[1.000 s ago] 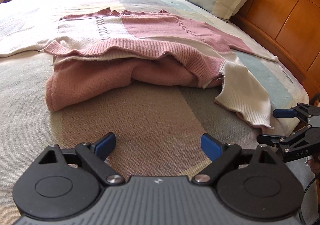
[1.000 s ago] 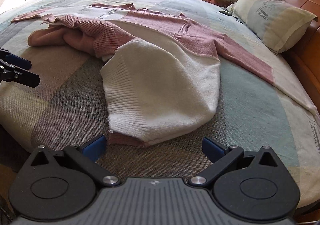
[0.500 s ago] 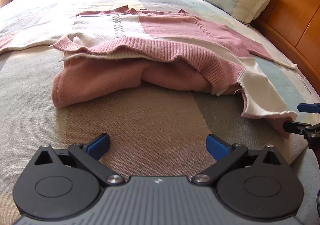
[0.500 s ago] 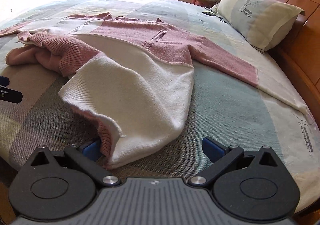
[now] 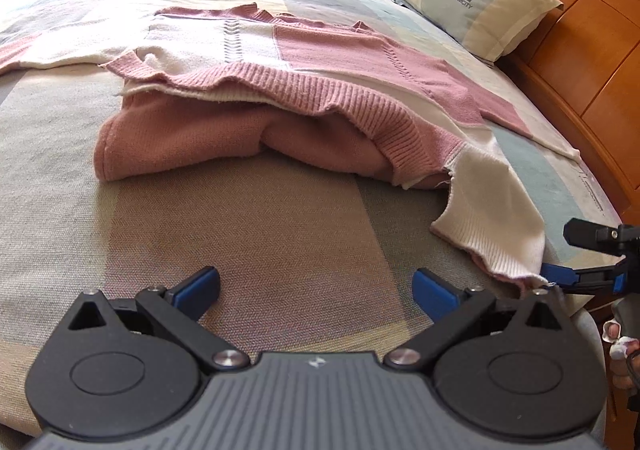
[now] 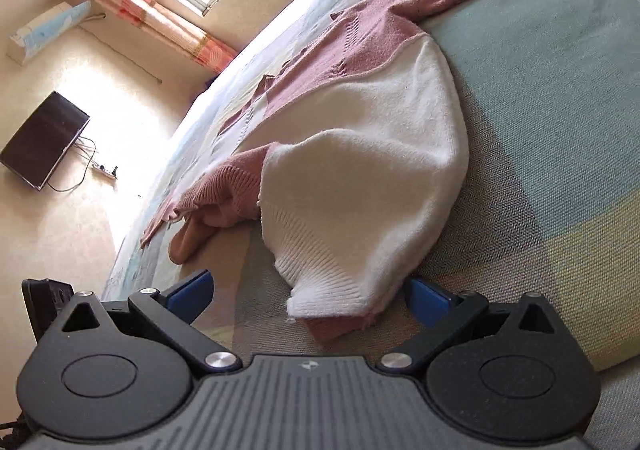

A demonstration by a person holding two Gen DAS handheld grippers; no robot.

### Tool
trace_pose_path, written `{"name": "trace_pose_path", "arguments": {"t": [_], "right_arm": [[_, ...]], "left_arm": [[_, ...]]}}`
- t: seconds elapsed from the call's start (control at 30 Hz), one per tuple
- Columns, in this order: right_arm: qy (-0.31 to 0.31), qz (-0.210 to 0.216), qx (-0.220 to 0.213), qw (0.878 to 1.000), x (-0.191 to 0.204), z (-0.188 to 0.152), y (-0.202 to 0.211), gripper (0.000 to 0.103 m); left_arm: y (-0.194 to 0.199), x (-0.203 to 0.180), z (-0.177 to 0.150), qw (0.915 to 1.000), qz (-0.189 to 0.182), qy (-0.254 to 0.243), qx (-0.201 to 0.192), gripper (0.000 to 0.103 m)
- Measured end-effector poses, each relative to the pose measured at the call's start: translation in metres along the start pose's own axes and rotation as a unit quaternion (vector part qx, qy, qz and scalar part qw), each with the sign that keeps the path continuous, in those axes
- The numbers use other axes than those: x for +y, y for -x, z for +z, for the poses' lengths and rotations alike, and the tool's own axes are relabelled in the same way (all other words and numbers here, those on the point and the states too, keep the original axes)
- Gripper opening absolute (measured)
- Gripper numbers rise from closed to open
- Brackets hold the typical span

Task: Fold clothes

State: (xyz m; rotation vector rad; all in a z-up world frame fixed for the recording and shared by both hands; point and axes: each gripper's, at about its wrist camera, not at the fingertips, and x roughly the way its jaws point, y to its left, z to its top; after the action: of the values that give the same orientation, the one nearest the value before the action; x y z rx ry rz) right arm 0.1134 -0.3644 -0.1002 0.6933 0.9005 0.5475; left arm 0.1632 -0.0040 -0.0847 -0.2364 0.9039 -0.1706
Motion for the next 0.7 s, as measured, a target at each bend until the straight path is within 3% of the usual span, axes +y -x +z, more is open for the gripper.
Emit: {"name": "trace_pose_path", "arguments": {"t": [0.27,0.6,0.7], "right_arm": [[-0.078,0.005,-0.034,0.996,-0.008,0.015,-0.009,0.103],[-0.067,0.003,0.0,0.998,0.002,0.005,-0.011,0.103],[-0.017,-0.05,-0.006,0.999,0.018,0.006,-0.003,0.103]], "left_arm": [[0.003,-0.001,-0.001,0.9994,-0.022,0.026,0.001,0.101],[0.0,-0.007,0.0,0.9996,-0.023,0.017,0.0,0.101],[0.002,-0.002,-0.001,0.9997,-0.014,0.019,0.0,0.101]]}}
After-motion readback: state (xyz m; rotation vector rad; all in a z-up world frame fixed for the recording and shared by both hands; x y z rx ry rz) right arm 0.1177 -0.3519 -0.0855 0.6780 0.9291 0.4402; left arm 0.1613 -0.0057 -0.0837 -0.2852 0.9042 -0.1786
